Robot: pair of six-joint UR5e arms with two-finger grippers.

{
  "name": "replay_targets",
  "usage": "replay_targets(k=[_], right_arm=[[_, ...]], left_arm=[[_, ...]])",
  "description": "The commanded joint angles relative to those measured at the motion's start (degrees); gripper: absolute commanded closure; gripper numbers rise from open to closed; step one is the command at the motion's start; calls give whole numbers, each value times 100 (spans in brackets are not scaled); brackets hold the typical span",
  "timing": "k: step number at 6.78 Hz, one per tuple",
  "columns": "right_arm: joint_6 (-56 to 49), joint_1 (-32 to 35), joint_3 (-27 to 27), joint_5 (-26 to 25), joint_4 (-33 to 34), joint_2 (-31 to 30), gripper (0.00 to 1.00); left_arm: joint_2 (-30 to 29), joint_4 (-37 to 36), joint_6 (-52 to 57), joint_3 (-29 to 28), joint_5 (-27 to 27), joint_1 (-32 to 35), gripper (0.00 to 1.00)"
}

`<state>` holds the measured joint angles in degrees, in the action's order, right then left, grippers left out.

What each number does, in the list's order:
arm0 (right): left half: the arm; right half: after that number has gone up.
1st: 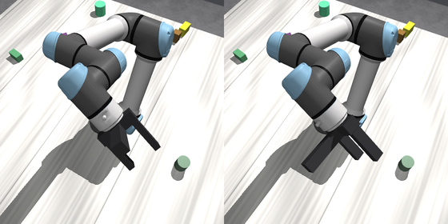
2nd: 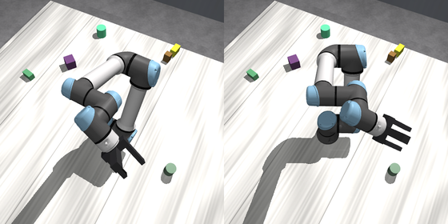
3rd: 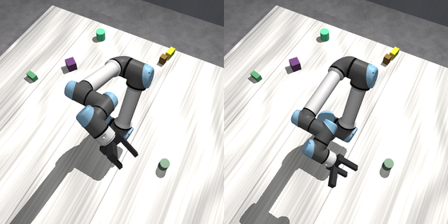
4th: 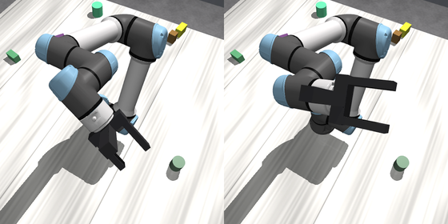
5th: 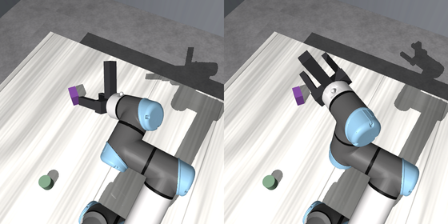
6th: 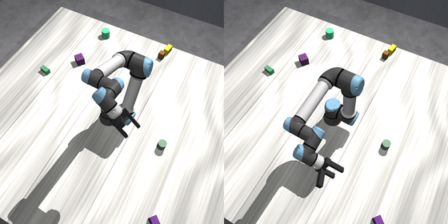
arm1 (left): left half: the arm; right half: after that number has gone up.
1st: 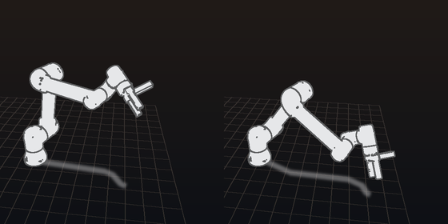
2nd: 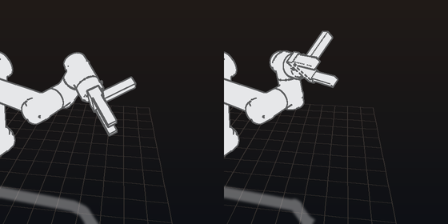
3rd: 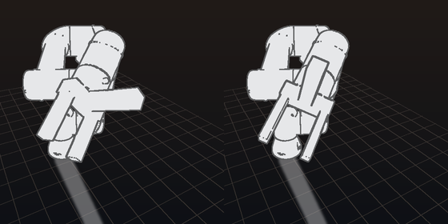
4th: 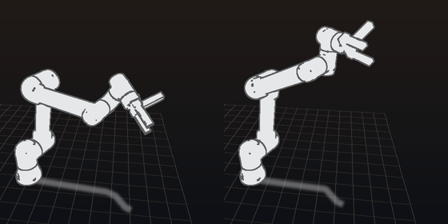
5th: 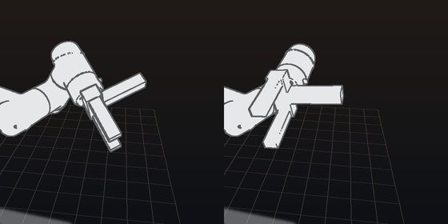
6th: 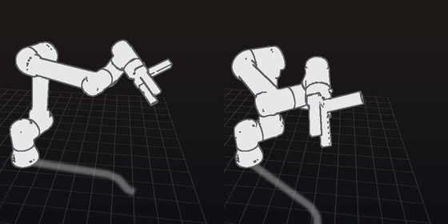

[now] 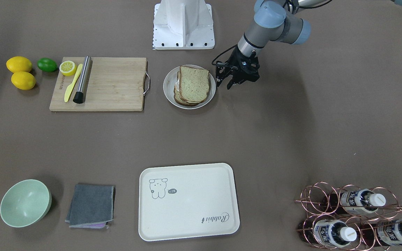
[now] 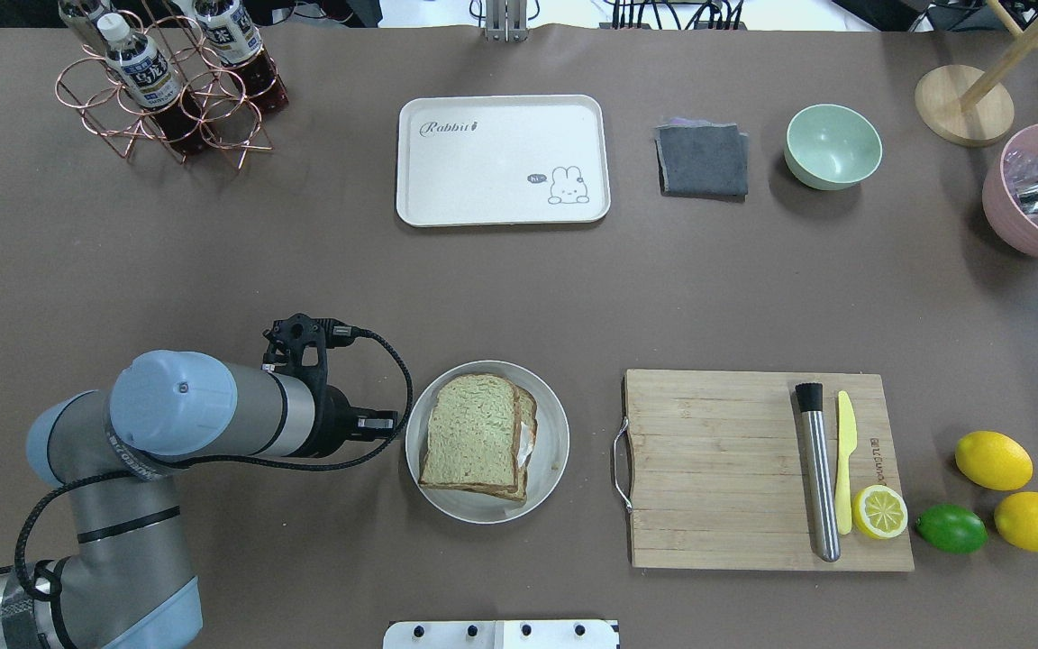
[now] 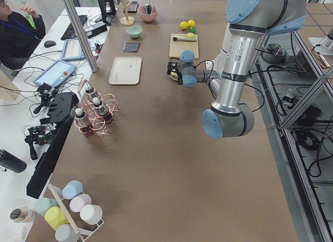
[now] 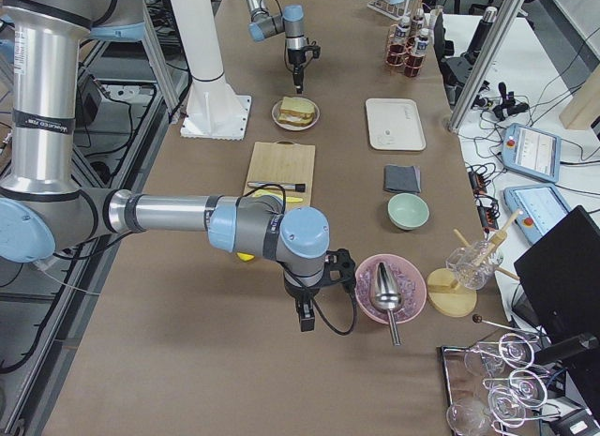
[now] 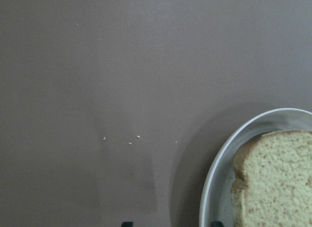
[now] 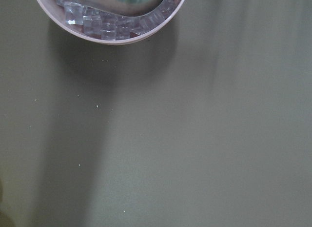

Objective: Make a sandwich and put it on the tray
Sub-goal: 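Grasp the rim of the white plate with the left gripper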

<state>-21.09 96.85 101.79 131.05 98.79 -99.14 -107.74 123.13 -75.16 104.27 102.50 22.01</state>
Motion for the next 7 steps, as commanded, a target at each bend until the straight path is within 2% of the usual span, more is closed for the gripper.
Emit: replay_targets(k=[1, 3, 5, 7], right_arm=[[0, 1, -19, -18, 0, -1, 0], [26, 1, -28, -18, 0, -1, 0], [44, 1, -36, -9, 0, 8, 0], [44, 1, -71, -9, 0, 8, 0]], left_arm=[[-28, 1, -7, -3, -10, -74, 52], [-63, -8, -7, -47, -11, -153, 52], [-370, 0, -33, -371, -11, -153, 52], [-424, 1, -33, -434, -11, -161, 64]])
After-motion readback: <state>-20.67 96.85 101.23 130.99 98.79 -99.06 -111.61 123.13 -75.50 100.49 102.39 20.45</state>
